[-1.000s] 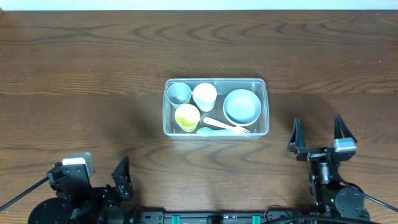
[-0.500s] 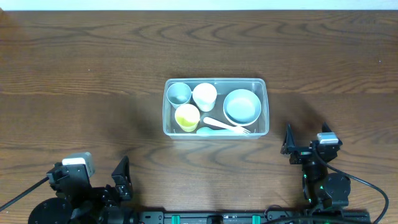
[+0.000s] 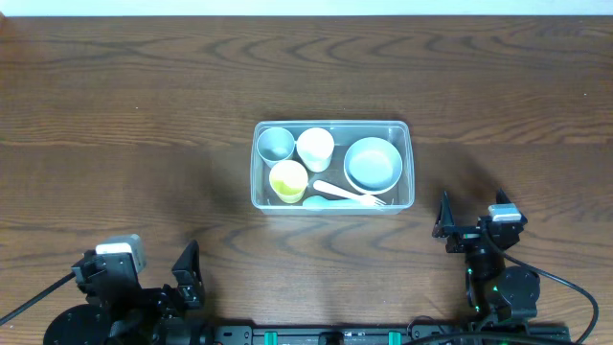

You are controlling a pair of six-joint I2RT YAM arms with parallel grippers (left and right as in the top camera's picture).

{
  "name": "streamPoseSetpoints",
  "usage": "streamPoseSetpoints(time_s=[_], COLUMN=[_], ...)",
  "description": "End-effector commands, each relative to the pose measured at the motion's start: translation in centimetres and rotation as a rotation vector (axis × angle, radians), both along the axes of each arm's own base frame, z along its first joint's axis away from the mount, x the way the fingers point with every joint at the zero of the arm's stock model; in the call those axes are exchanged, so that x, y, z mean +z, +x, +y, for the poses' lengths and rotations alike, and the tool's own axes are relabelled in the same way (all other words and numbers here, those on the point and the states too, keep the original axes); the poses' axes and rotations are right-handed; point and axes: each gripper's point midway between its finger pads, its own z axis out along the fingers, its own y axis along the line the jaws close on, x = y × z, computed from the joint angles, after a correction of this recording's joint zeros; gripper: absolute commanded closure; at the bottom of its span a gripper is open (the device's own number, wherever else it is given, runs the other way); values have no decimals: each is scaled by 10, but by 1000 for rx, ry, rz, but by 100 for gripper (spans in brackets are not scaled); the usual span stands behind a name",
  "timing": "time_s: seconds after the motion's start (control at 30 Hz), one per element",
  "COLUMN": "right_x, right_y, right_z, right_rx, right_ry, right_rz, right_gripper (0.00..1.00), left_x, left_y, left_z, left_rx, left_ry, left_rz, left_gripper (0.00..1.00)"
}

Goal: Pack container

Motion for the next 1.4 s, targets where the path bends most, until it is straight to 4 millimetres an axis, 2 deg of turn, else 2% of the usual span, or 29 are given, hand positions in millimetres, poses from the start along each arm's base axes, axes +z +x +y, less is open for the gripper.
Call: streamPoseSetpoints(time_s=[0.0,0.33,0.47,0.57,0.67,1.0,1.13,1.37], right_x=[-1,-1,-1,-1,-1,-1,-1,-1], right_y=[0,0,0,0,0,0,0,0], right_z=[0,0,0,0,0,0,0,0], right_rx=[-1,-2,-2,-2,-2,-2,-2,-2], right_ry=[-16,-16,-16,-16,-16,-16,-16,-16], right_rz=[0,0,0,0,0,0,0,0], right_gripper=[1,1,1,1,1,1,1,1], left_x=[-1,-1,-16,-31,-54,-119,-131,-154], left_y=[0,0,-8,-7,5,69,92,108], left_z=[1,1,7,13,16,17,18,21], left_rx=[10,10,13,50,74,85,85,101], left_ry=[-2,-2,64,73,73,75,81,94], left_rz=[4,4,61,92,78,-173,-254,-311], left_gripper=[2,2,2,2,2,2,2,2])
